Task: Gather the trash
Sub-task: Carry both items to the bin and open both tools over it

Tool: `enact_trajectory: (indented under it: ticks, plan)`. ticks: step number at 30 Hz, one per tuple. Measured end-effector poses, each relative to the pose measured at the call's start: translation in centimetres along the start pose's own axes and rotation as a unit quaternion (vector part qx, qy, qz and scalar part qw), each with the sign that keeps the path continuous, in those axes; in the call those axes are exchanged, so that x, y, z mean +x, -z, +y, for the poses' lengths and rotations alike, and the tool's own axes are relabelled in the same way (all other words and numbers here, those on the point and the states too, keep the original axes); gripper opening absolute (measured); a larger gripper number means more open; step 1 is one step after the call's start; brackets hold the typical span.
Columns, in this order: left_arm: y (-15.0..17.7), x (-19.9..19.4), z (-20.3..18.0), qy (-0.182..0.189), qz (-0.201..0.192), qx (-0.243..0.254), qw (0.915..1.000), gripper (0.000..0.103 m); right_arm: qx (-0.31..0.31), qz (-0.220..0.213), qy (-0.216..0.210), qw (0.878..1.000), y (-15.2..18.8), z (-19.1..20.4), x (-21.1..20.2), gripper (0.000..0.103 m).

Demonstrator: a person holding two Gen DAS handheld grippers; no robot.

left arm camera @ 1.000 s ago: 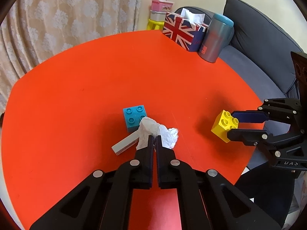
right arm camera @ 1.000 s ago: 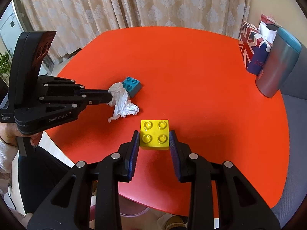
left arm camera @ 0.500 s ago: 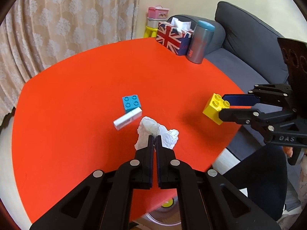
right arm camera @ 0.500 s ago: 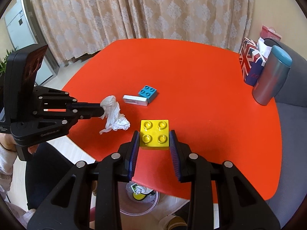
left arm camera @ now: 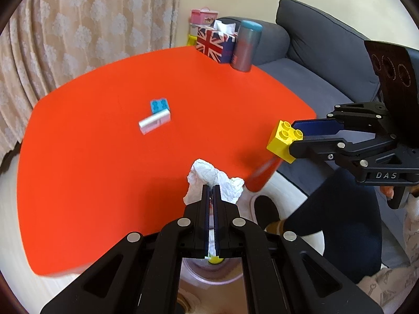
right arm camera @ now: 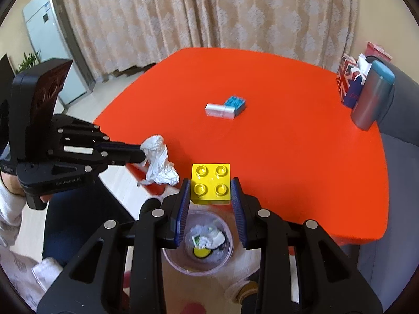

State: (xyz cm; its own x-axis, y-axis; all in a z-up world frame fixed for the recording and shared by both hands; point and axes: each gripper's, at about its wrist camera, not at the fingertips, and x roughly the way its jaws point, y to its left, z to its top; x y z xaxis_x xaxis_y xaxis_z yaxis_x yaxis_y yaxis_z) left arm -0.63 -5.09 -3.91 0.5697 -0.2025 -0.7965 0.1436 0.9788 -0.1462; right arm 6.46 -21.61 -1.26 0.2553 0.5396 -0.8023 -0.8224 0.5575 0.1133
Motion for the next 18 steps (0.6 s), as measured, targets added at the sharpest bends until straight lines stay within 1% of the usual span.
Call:
enact_trajectory:
  ticks: [9, 14, 18]
  plan:
    - [3.8, 0.1, -1.0, 0.013, 0.018, -0.018, 0.9996, 0.002, 0.015, 0.047, -0.032, 0.998, 4.8, 1.7, 2.3, 0.031]
    - [4.6, 0.0, -0.7, 0.012, 0.023, -0.024, 0.9994, 0.002, 0.018, 0.059, -0.042, 0.997, 5.8, 2.3, 3.3, 0.031]
    - [4.8, -0.4, -0.4, 0.012, 0.02, -0.028, 0.9993, 0.002, 0.012, 0.063, -0.044, 0.997, 5.7, 2.4, 3.4, 0.032]
